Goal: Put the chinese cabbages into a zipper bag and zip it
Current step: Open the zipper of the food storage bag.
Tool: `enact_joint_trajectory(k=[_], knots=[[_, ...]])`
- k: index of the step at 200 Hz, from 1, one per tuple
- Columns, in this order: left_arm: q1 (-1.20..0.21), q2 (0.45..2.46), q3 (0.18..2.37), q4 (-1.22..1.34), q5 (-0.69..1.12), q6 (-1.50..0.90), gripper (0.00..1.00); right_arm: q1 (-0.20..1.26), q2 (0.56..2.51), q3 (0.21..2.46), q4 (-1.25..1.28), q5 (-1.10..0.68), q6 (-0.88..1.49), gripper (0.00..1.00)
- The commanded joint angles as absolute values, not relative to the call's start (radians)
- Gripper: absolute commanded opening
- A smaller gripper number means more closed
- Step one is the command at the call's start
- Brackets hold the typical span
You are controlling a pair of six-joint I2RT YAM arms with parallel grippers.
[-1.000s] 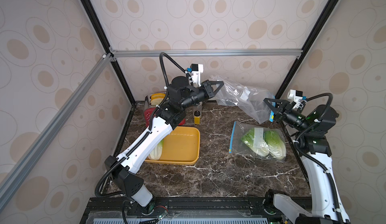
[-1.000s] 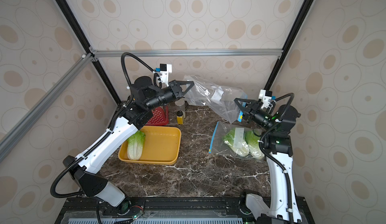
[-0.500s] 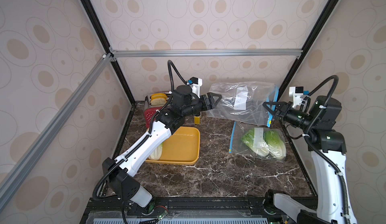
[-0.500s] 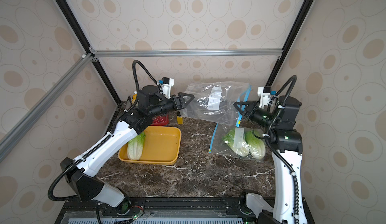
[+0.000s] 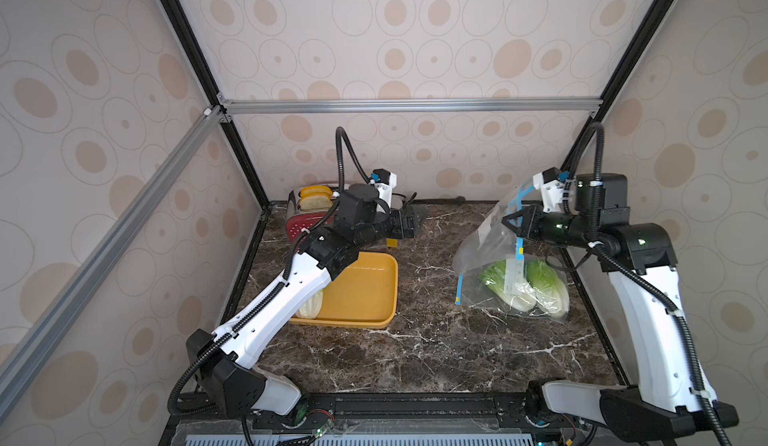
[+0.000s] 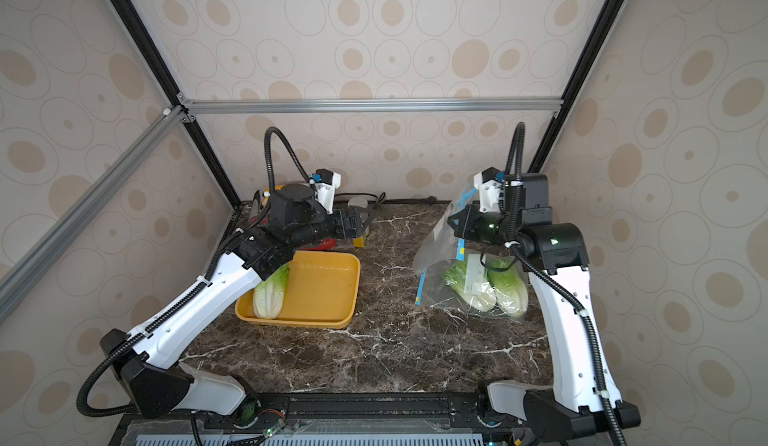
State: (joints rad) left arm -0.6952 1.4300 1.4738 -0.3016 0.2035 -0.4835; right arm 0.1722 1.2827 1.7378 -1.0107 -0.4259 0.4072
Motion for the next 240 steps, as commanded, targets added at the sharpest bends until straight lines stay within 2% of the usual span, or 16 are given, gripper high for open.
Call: enact_joint_trajectory(k=[1,17,41,57,73,99,125,145,179,213,240], knots=[[-0.822,1.388,1.373,-0.182,0.199,-0.210,0.91,0.198,1.290,1.644,-0.946,-0.424,0.481,0.00],[-0.860,1.333,1.232,-0.057,0.189,-0.136,0.91,0.209,1.275,1.584,-0.862,-0.443,0.549,0.00],[-0.907,1.268,1.045,0.195,0.198,-0.073,0.94,0.245,1.285,1.584,-0.866,-0.383,0.566,0.00],[-0.928,1.302,1.071,0.190,0.236,-0.035,0.91,0.263,1.300,1.586,-0.866,-0.365,0.580,0.00],[-0.951,1.341,1.089,0.192,0.179,0.001,0.91,0.275,1.310,1.587,-0.850,-0.364,0.591,0.00],[-0.952,1.395,1.111,0.226,0.084,0.004,0.85,0.325,1.332,1.602,-0.867,-0.342,0.591,0.00],[-0.951,1.454,1.165,0.209,0.207,0.037,0.79,0.330,1.334,1.580,-0.816,-0.369,0.623,0.00],[-0.953,1.493,1.189,0.201,0.219,0.032,0.68,0.337,1.344,1.604,-0.830,-0.345,0.616,0.00],[-0.952,1.486,1.154,0.299,0.042,-0.006,0.31,0.337,1.326,1.594,-0.869,-0.312,0.582,0.02],[-0.950,1.493,1.171,0.231,0.084,0.043,0.01,0.336,1.299,1.591,-0.838,-0.359,0.593,0.21],[-0.946,1.463,1.136,0.219,0.062,0.061,0.00,0.325,1.265,1.640,-0.883,-0.367,0.577,0.39]])
